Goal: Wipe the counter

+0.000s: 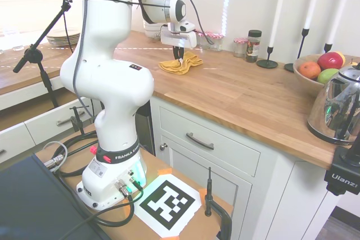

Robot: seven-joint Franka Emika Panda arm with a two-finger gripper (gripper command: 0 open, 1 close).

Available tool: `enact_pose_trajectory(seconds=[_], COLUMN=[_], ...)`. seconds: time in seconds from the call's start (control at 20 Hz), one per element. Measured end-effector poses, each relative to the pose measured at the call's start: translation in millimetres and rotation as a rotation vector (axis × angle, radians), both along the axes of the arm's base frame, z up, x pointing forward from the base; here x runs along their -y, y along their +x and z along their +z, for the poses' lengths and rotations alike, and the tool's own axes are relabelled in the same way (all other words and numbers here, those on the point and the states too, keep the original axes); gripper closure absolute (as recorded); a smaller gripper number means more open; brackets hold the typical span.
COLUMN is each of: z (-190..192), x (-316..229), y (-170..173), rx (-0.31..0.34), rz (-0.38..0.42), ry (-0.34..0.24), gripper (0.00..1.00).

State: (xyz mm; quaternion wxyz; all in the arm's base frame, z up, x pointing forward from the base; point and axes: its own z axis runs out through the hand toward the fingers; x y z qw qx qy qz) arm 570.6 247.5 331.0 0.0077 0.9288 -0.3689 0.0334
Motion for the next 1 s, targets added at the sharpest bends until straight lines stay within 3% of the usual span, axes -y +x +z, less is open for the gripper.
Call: enact_pose_trajectory(seconds=[0.3,0.35,1.0], z=[0.8,0.7,0.2], x=[-34.8,-37.8,-38.8], y=[9.1,9.1,8.4], rx=[0.001,0.001,0.0], rz=[0.011,0.007,-0.01], ry=[-0.008,-0.008,-0.008], gripper=[1.0,0.0,0.0])
